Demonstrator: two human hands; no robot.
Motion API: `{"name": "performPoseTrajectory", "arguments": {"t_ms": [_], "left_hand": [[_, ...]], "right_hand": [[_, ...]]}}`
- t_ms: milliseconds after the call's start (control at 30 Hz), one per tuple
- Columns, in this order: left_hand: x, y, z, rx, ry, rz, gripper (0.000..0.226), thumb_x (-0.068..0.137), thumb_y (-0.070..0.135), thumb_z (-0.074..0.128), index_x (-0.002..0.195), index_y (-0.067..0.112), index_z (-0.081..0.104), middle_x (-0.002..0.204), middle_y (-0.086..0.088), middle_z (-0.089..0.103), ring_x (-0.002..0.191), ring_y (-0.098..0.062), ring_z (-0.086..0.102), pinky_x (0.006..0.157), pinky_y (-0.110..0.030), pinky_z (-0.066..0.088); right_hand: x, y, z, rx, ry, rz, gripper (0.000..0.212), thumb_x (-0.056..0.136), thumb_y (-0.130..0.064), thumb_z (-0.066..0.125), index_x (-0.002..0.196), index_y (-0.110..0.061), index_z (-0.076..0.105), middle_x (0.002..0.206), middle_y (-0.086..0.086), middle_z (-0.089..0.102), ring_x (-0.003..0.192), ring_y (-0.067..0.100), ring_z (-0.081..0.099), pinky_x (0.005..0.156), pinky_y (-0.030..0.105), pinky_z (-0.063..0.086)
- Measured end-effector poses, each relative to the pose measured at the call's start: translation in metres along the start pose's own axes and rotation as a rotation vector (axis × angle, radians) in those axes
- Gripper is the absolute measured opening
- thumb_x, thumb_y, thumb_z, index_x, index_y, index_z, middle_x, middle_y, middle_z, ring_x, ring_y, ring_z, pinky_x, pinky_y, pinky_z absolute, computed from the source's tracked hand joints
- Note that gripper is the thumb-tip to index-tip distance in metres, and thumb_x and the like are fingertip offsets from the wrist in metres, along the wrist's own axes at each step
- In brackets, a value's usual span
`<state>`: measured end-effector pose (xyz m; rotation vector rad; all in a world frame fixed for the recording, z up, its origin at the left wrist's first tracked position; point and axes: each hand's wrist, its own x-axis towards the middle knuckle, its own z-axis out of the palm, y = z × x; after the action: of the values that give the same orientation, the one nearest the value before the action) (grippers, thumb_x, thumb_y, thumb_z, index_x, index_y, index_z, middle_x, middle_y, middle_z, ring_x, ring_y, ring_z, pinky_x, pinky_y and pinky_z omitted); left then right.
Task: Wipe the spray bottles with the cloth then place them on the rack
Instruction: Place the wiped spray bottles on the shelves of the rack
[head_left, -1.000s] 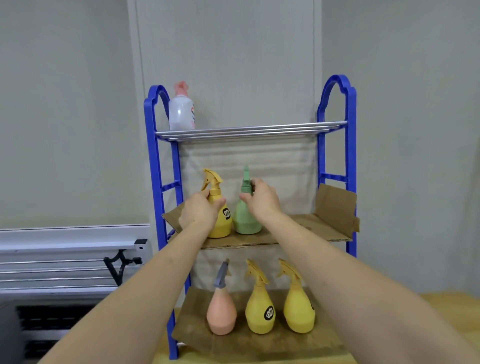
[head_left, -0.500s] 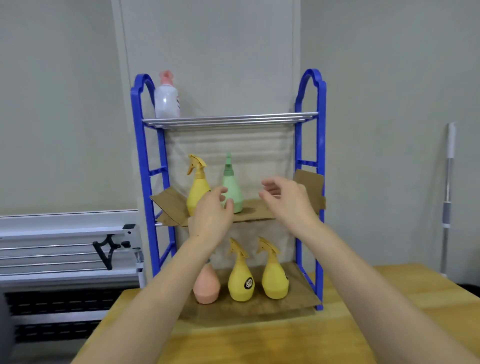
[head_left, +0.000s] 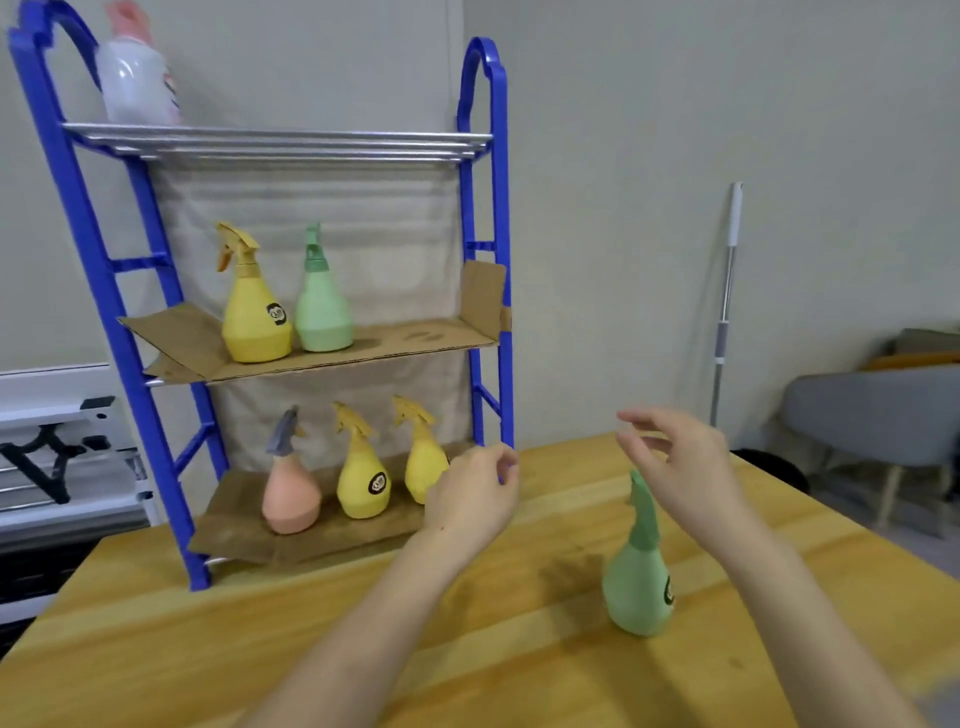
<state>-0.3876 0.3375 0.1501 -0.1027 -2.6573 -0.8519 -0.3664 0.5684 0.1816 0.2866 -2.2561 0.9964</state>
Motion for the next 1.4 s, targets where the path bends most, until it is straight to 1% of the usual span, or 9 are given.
{"name": "performPoseTrajectory", "arguments": {"t_ms": [167, 400, 467, 567, 633, 867, 1000, 1233, 1400], "left_hand": [[-0.008, 0.019, 0.037, 0.02, -0.089, 0.011, 0.022, 0.096, 0.038, 0.05, 0.113, 0.037, 0.065, 0.107, 0.018, 0.07, 0.108, -0.015, 0.064, 0.087, -0.036, 0.053], [-0.013, 0.027, 0.058, 0.018, -0.139, -0.008, 0.024, 0.097, 0.038, 0.049, 0.115, 0.036, 0.064, 0.107, 0.017, 0.069, 0.11, -0.016, 0.062, 0.088, -0.036, 0.051], [-0.013, 0.025, 0.057, 0.002, -0.142, -0.007, 0.026, 0.097, 0.037, 0.048, 0.119, 0.038, 0.061, 0.11, 0.017, 0.066, 0.11, -0.015, 0.061, 0.089, -0.038, 0.052], [-0.014, 0.018, 0.052, -0.001, -0.145, 0.015, 0.027, 0.097, 0.036, 0.047, 0.122, 0.04, 0.058, 0.11, 0.017, 0.063, 0.107, -0.015, 0.06, 0.088, -0.041, 0.053], [-0.014, 0.012, 0.046, 0.001, -0.131, 0.026, 0.026, 0.097, 0.035, 0.046, 0.12, 0.039, 0.058, 0.108, 0.017, 0.064, 0.105, -0.014, 0.06, 0.087, -0.04, 0.054], [-0.006, -0.003, 0.006, 0.157, -0.016, 0.118, 0.031, 0.101, 0.032, 0.045, 0.13, 0.035, 0.054, 0.123, 0.008, 0.057, 0.109, -0.02, 0.062, 0.08, -0.038, 0.052], [0.012, -0.006, -0.037, 0.246, 0.109, 0.176, 0.03, 0.103, 0.032, 0.045, 0.131, 0.035, 0.055, 0.128, 0.009, 0.057, 0.112, -0.019, 0.061, 0.081, -0.038, 0.05], [0.056, -0.023, -0.121, 0.378, 0.343, 0.272, 0.025, 0.103, 0.039, 0.045, 0.119, 0.027, 0.061, 0.114, 0.002, 0.057, 0.11, -0.023, 0.057, 0.08, -0.039, 0.052], [0.087, -0.046, -0.171, 0.438, 0.483, 0.233, 0.028, 0.101, 0.037, 0.052, 0.122, 0.023, 0.064, 0.114, 0.0, 0.059, 0.109, -0.026, 0.059, 0.076, -0.039, 0.052]], "right_hand": [[-0.028, 0.042, 0.006, -0.045, -0.104, 0.111, 0.047, 0.09, -0.044, 0.07, 0.131, -0.021, 0.065, 0.123, -0.004, 0.065, 0.108, 0.019, 0.063, 0.096, 0.044, 0.054], [-0.063, 0.077, 0.035, -0.021, -0.179, 0.267, 0.085, 0.08, -0.063, 0.073, 0.15, -0.028, 0.043, 0.137, -0.013, 0.056, 0.127, 0.01, 0.051, 0.107, 0.039, 0.047], [-0.071, 0.08, 0.043, -0.042, -0.181, 0.32, 0.077, 0.083, -0.058, 0.073, 0.148, -0.029, 0.044, 0.128, -0.015, 0.059, 0.122, 0.013, 0.051, 0.101, 0.038, 0.048], [-0.08, 0.083, 0.054, -0.095, -0.126, 0.328, 0.028, 0.089, -0.044, 0.073, 0.106, -0.027, 0.058, 0.088, -0.011, 0.064, 0.089, 0.017, 0.063, 0.07, 0.031, 0.05], [-0.086, 0.083, 0.058, -0.148, -0.095, 0.345, 0.021, 0.092, -0.043, 0.07, 0.096, -0.029, 0.055, 0.078, -0.013, 0.061, 0.075, 0.012, 0.061, 0.061, 0.031, 0.048], [-0.08, 0.061, 0.06, -0.104, 0.036, 0.256, 0.026, 0.095, -0.043, 0.066, 0.115, -0.027, 0.064, 0.083, -0.017, 0.064, 0.074, 0.015, 0.059, 0.059, 0.035, 0.045], [-0.044, 0.019, 0.058, 0.139, 0.056, 0.154, 0.019, 0.094, -0.041, 0.067, 0.11, -0.031, 0.065, 0.09, -0.013, 0.068, 0.085, 0.013, 0.064, 0.074, 0.043, 0.054], [0.031, -0.075, 0.056, 0.599, 0.01, -0.001, 0.016, 0.093, -0.019, 0.072, 0.103, -0.031, 0.069, 0.097, -0.018, 0.074, 0.094, 0.004, 0.069, 0.076, 0.014, 0.052], [0.091, -0.126, 0.069, 0.647, -0.024, -0.124, 0.015, 0.094, -0.022, 0.072, 0.108, -0.025, 0.07, 0.096, -0.012, 0.073, 0.093, 0.006, 0.068, 0.079, 0.02, 0.053]]}}
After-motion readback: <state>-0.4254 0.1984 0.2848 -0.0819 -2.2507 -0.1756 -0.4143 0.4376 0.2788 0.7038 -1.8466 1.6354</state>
